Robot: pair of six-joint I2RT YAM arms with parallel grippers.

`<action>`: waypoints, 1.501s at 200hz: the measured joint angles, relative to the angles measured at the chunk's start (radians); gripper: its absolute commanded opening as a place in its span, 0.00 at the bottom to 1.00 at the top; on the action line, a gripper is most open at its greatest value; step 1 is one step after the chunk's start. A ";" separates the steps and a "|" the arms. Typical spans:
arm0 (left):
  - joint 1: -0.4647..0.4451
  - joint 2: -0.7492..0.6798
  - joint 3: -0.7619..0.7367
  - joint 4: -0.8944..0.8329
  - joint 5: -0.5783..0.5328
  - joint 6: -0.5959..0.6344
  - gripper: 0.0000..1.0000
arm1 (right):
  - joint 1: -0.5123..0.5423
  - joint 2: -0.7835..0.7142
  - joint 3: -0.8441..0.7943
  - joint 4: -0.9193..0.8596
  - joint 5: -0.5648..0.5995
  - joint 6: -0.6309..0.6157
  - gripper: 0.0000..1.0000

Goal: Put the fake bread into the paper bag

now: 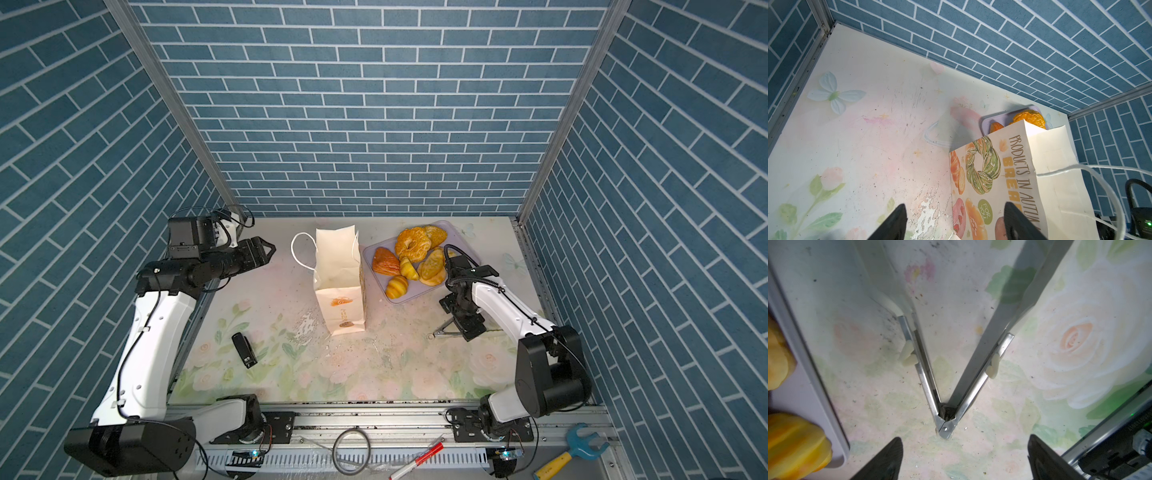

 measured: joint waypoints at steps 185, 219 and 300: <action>0.001 0.000 0.000 -0.002 -0.013 0.000 0.75 | 0.006 0.190 -0.072 0.218 0.061 0.022 0.75; 0.004 0.000 0.000 -0.002 -0.016 0.000 0.75 | -0.024 0.203 -0.056 0.217 0.044 -0.053 0.62; 0.008 0.000 0.000 -0.002 -0.017 0.000 0.75 | -0.161 0.246 0.006 0.146 0.014 -0.595 0.57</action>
